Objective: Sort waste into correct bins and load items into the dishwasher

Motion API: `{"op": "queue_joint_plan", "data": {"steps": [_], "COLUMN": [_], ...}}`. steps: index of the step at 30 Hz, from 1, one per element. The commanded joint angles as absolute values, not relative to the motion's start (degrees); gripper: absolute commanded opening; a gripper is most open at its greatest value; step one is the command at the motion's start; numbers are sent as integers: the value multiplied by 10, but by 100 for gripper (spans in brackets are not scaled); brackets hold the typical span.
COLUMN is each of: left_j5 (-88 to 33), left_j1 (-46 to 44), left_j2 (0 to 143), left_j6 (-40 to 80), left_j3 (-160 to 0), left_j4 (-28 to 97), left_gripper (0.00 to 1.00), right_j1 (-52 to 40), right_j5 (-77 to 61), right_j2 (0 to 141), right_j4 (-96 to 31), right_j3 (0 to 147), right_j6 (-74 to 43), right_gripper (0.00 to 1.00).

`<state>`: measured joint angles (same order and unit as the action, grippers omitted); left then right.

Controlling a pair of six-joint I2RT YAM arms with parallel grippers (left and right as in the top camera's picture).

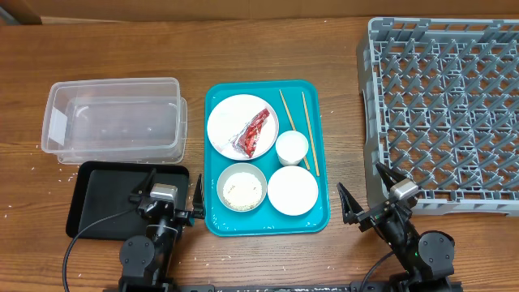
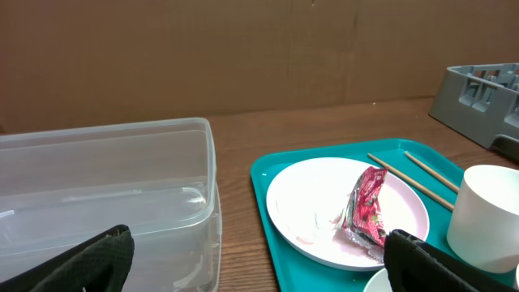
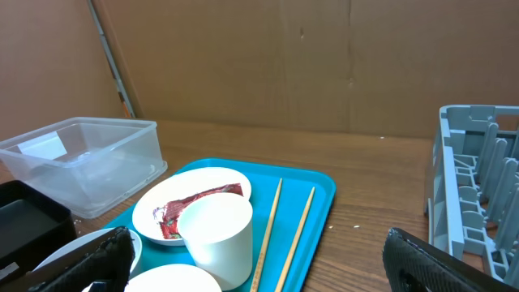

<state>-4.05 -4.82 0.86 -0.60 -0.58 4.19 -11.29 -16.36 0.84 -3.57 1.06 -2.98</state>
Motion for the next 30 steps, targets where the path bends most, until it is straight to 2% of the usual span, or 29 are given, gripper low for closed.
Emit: {"op": "queue_joint_plan", "data": {"steps": [1,16,20,24,26,30], "left_j5": [-10,-16,-45,-78,-143,-153], "left_j1": [-44,-44,-45,-45,-45,-45], "left_j2": [3,3,3,3,3,4], "left_j6": [-13,-10,74,169,169,183], "left_j3": [-3,-3,-3,-3,-22,-95], "left_j4": [40,43,41,24,-5,6], "left_gripper": [100,100,100,100,100,100], "right_j1": [-116,-116,-116,-116,-116,-116], "right_j5": [-166,-166,-168,-173,-183,-169], "right_j2": [2,2,2,2,2,3], "right_j4": [-32,-32,-32,-31,-41,-135], "right_j3": [5,5,5,10,36,124], "right_j6": [-30,-30,-37,-131,-140,-139], "right_gripper": [100,100,100,100,100,99]}}
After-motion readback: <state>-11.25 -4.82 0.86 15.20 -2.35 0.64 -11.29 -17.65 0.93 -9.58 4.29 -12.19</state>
